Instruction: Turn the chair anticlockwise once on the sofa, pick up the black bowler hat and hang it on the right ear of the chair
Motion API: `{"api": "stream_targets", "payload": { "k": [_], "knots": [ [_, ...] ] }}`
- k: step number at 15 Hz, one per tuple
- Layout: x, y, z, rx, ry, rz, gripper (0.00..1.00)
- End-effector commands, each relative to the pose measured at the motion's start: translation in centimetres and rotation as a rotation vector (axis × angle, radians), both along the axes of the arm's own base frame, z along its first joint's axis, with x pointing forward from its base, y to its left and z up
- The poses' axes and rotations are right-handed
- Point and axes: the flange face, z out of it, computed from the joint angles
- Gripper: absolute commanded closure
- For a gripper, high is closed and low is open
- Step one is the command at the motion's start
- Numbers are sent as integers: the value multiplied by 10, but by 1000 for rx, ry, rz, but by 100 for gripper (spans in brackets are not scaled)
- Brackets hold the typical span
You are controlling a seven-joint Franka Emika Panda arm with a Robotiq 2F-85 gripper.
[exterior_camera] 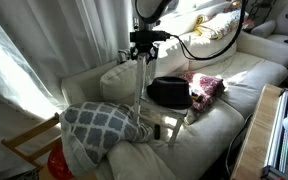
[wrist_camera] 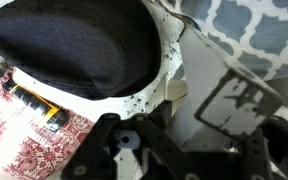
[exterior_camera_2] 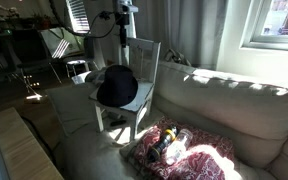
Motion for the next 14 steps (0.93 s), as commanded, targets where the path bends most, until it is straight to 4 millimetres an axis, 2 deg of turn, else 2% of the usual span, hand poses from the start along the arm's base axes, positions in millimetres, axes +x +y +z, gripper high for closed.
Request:
{"api": "stream_targets", "payload": {
  "k": [1, 14],
  "knots": [
    [-2, 13, 51, -43, -75, 128, 94],
    [-2, -4, 120, -135, -62, 246, 94]
  ]
}}
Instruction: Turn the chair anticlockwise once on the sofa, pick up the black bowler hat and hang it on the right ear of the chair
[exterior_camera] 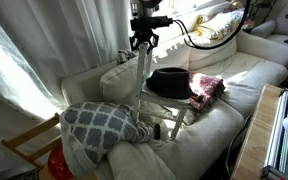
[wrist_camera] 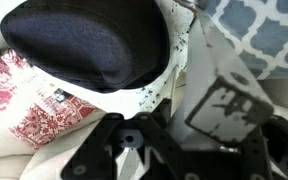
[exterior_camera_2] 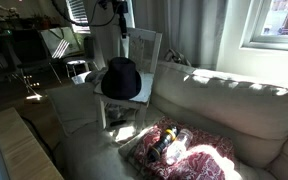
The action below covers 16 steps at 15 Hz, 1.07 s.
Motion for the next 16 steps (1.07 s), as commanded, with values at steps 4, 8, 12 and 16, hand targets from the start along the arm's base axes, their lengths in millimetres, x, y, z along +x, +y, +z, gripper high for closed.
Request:
{"api": "stream_targets", "payload": {
  "k": [4, 8, 12, 16],
  "knots": [
    [-2, -1, 66, -96, -33, 221, 94],
    [-10, 0, 41, -135, -25, 338, 94],
    [-19, 4, 10, -150, -35, 490, 94],
    [-29, 12, -5, -125, -64, 606, 94]
  ]
}}
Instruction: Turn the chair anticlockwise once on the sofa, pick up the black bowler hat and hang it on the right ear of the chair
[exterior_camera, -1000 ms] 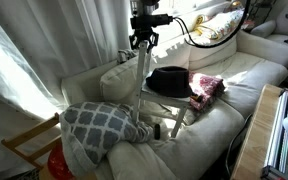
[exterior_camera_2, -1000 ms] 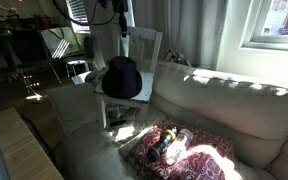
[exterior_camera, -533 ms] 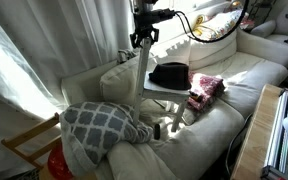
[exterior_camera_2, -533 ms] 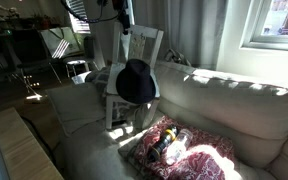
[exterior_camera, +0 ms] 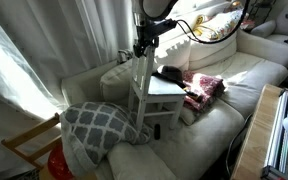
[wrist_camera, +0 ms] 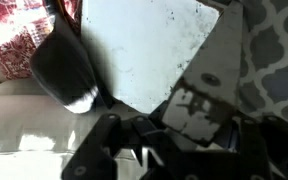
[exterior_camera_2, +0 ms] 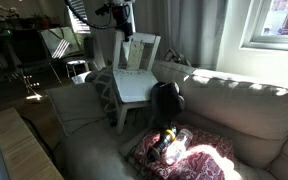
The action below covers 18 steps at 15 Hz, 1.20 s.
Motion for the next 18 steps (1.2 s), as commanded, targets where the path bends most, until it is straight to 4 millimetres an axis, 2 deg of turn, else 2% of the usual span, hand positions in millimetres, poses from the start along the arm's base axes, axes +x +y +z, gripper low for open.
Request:
{"api": "stream_targets", "payload": {
  "k": [1, 8, 14, 18],
  "knots": [
    [-19, 9, 15, 8, -39, 167, 94],
    [-38, 0, 7, -9, 29, 328, 94],
    [-55, 14, -12, -23, 66, 473, 94],
    [-67, 27, -26, -53, 77, 497, 94]
  ]
}}
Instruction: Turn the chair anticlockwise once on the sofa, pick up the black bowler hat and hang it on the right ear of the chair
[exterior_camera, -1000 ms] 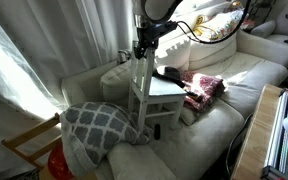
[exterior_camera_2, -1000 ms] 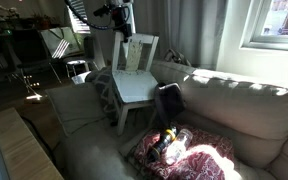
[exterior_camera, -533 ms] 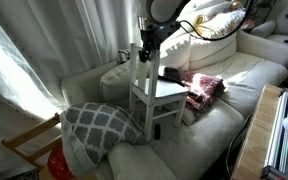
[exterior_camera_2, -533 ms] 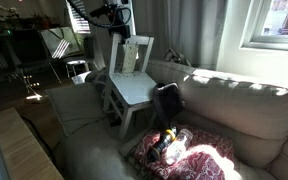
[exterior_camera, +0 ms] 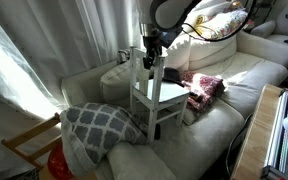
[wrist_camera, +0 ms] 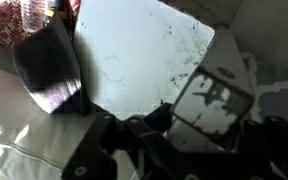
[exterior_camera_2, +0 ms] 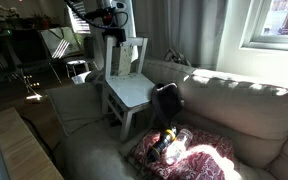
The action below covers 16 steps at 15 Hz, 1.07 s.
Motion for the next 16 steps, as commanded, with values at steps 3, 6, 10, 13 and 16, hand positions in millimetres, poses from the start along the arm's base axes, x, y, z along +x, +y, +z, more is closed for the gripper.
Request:
{"api": "stream_targets", "payload": {
  "k": [3, 6, 10, 13, 16],
  "knots": [
    [-20, 25, -9, -31, -44, 77, 94],
    [-21, 38, -8, 16, -52, 31, 49],
    [-24, 57, 8, 82, -35, 51, 19],
    [-26, 67, 9, 118, -14, 45, 0],
    [-23, 69, 16, 166, 1, 17, 0]
  ]
}}
